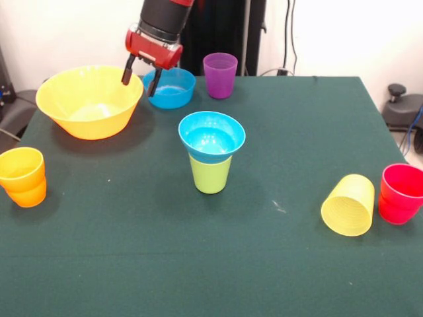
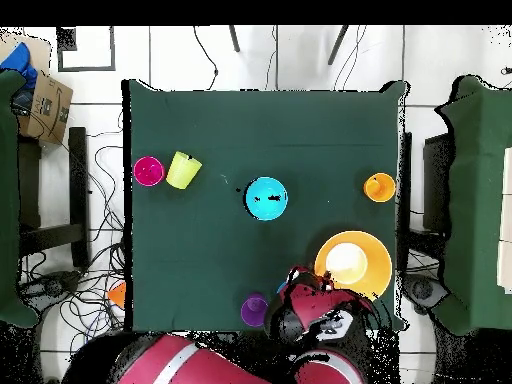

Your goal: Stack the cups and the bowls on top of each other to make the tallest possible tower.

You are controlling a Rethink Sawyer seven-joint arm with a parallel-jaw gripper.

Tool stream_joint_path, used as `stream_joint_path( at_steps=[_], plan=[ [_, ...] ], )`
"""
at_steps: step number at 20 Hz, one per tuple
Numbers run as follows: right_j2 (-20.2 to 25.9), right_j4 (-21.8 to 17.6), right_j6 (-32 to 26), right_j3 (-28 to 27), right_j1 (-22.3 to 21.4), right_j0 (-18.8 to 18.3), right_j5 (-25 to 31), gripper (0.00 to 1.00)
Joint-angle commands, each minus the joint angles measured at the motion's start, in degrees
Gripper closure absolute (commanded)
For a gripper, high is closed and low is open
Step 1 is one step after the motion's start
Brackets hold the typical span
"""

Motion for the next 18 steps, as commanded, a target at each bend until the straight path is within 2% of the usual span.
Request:
stream_joint_path(
  at_steps=[1, 8, 14, 18],
  plan=[
    [1.52, 4.23, 4.59, -4.69, 3.08, 1.73, -4.99, 0.0],
    [0.85, 5.52, 3.76, -5.34, 4.59, 2.28, -5.74, 0.0],
    [4.58, 3.71, 2.36, -5.44, 3.36, -0.93, 0.36, 0.0],
    [5.79, 3.55, 2.35, -5.62, 4.03, -2.22, 0.41, 0.0]
  ],
)
